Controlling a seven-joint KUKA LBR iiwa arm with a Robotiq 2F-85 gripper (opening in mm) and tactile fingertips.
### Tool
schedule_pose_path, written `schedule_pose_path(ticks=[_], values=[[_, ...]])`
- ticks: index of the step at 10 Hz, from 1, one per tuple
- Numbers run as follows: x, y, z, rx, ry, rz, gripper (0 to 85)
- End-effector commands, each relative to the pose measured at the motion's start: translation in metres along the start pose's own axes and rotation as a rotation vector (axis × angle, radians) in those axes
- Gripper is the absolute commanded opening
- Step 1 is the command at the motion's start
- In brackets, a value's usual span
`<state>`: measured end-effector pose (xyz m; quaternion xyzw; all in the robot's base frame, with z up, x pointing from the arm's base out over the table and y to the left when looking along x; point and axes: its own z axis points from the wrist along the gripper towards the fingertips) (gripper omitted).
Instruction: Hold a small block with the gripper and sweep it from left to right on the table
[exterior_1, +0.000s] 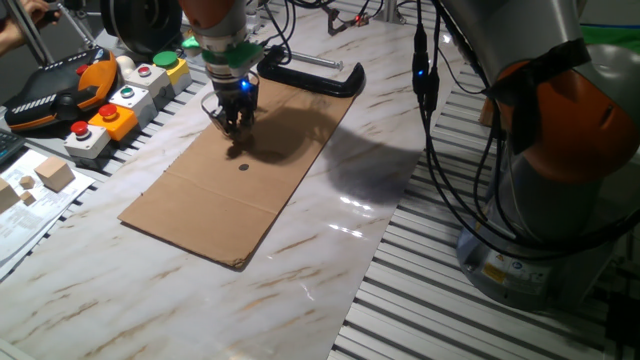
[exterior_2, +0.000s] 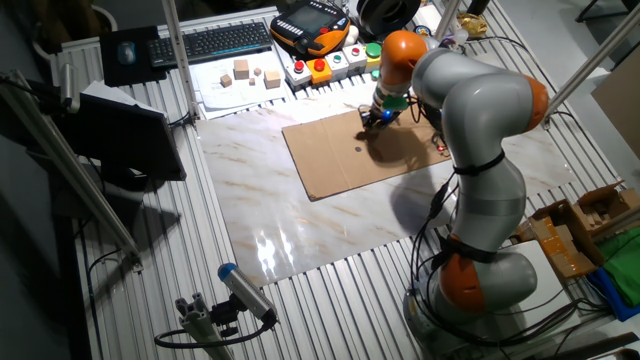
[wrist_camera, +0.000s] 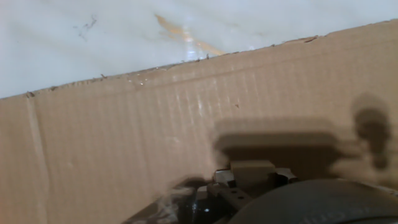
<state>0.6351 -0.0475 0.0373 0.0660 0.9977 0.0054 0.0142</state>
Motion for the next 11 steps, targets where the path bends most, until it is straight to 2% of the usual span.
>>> schedule_pose_path(ticks=[1, 11], values=[[0.0, 0.002, 0.0, -0.001, 0.0, 0.001, 0.7], [0.001, 0.016, 0.002, -0.003, -0.005, 0.013, 0.7]])
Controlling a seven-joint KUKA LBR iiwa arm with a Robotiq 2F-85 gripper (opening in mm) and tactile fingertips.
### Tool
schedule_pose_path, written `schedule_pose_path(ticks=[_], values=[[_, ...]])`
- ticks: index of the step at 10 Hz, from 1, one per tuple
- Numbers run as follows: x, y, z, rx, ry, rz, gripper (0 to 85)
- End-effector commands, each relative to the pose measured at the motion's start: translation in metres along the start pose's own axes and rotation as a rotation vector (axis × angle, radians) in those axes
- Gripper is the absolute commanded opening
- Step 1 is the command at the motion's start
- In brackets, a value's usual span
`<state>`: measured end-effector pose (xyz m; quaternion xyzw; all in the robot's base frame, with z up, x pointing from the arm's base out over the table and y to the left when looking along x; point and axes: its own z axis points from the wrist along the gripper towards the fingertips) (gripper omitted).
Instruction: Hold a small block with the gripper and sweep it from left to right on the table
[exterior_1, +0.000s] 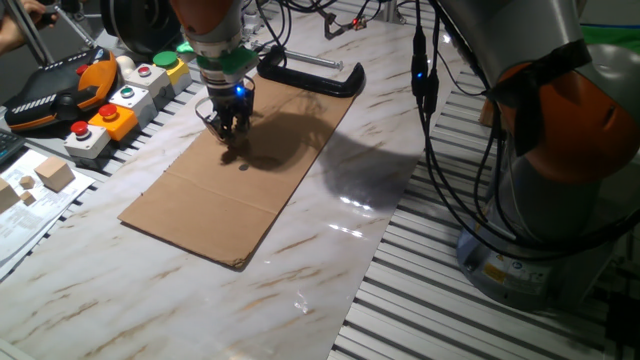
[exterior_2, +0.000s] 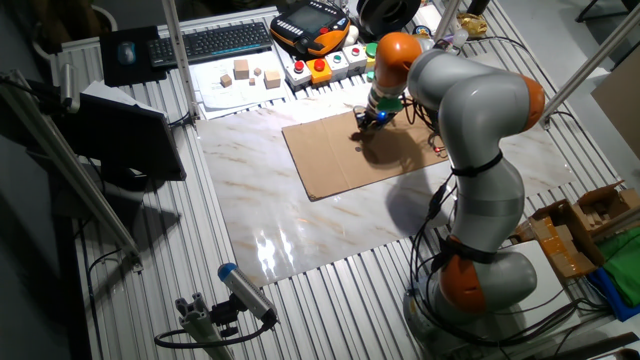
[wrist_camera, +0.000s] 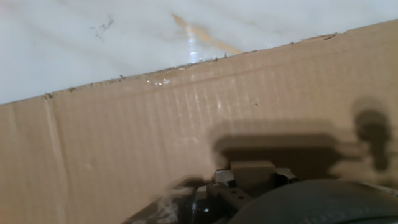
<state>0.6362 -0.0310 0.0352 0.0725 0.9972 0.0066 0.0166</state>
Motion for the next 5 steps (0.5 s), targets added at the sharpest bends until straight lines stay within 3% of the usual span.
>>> schedule_pose_path(ticks=[1, 5], values=[[0.0, 0.0011, 0.0, 0.0, 0.0, 0.002, 0.7], [0.0015, 0.0091, -0.0005, 0.003, -0.001, 0.012, 0.7]])
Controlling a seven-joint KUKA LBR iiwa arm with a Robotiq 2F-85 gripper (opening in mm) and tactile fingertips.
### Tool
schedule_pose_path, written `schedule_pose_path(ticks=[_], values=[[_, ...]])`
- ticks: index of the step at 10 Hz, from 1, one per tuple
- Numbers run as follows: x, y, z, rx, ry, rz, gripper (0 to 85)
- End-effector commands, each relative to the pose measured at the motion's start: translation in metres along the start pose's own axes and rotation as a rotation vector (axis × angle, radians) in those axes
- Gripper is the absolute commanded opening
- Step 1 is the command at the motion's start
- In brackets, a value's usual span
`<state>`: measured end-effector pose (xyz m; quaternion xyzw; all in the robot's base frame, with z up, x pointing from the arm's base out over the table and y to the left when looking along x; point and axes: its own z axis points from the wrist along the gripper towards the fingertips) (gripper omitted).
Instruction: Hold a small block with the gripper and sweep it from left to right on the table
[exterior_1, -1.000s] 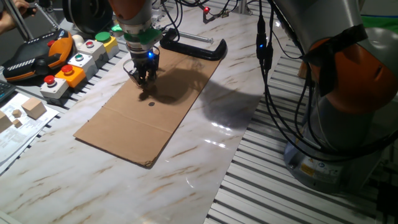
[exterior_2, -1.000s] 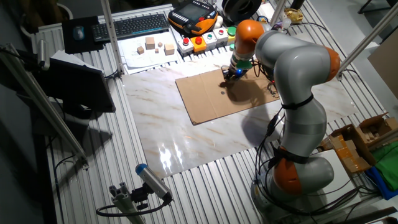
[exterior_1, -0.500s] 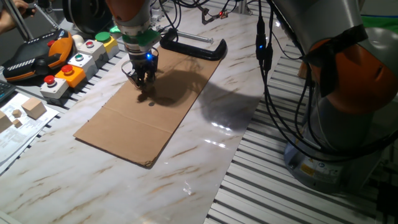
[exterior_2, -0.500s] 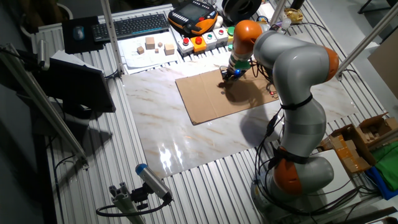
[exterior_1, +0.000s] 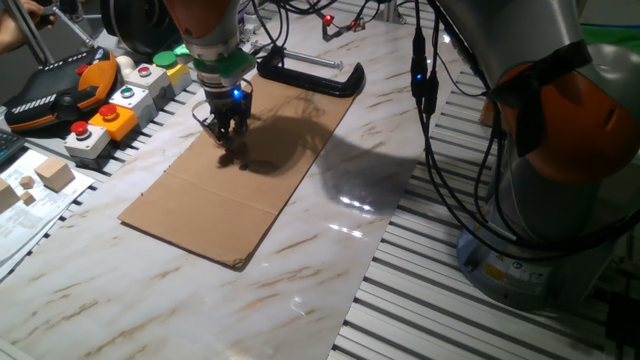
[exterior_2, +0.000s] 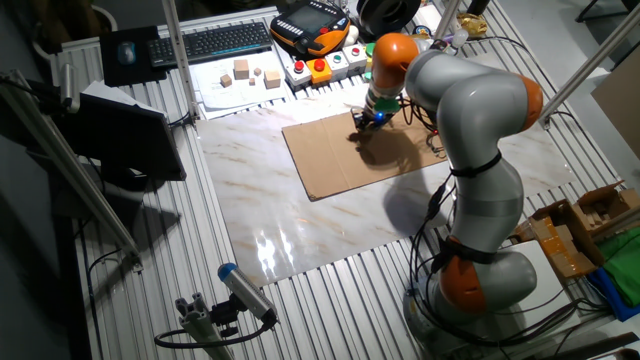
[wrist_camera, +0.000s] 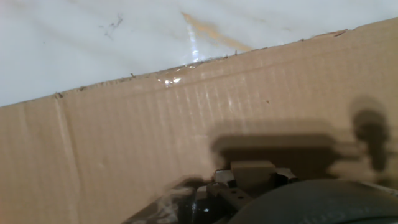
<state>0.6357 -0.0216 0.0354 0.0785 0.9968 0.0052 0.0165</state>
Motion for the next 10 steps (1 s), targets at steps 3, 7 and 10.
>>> schedule_pose_path(ticks=[3, 7, 10], values=[[0.001, 0.006, 0.001, -0.002, -0.002, 0.005, 0.7], [0.003, 0.013, 0.002, -0.005, -0.003, 0.011, 0.7], [0.003, 0.015, 0.002, -0.008, -0.004, 0.013, 0.7]])
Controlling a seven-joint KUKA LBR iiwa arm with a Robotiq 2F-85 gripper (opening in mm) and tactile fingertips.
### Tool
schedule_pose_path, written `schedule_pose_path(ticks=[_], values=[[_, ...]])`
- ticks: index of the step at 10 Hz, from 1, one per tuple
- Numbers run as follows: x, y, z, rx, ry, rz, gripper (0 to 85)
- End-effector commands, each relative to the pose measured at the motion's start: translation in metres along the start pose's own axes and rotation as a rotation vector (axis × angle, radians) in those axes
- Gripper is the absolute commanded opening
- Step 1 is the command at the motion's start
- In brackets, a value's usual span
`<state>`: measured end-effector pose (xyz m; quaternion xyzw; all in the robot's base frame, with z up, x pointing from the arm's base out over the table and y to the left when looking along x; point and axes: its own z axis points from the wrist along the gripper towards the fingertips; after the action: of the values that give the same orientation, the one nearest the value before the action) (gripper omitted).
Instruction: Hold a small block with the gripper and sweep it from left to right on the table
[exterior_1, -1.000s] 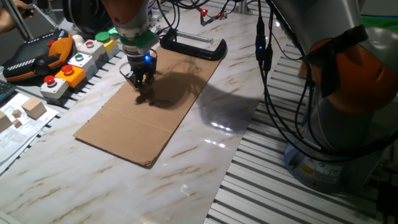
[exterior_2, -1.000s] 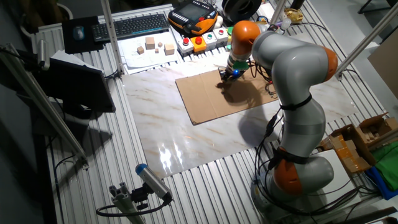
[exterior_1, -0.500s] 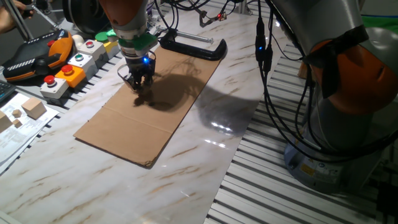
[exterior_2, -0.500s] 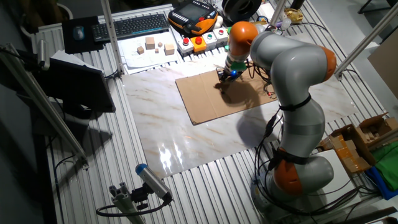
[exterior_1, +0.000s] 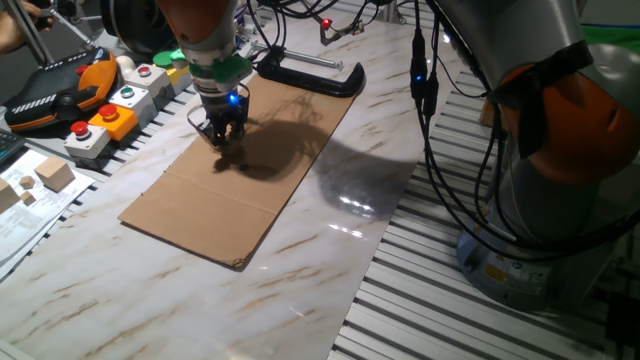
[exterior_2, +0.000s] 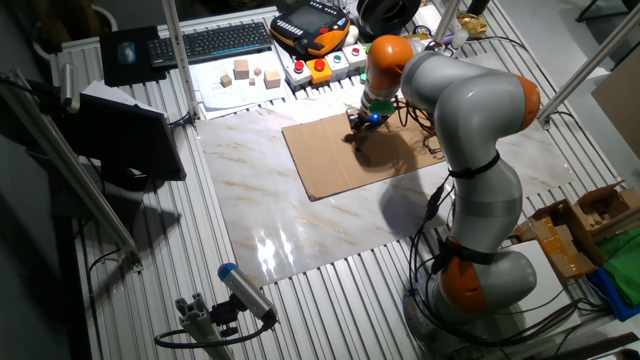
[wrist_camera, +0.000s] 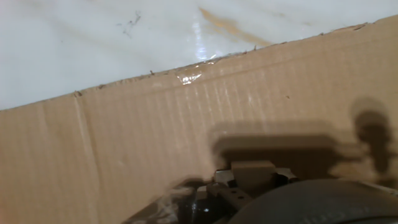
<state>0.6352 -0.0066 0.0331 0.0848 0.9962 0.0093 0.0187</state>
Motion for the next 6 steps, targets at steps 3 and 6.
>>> schedule_pose_path(ticks=[3, 6], values=[[0.0003, 0.0024, 0.0001, 0.0, 0.0, 0.003, 0.7], [0.0005, 0.0044, -0.0008, 0.0, 0.0, 0.005, 0.7]])
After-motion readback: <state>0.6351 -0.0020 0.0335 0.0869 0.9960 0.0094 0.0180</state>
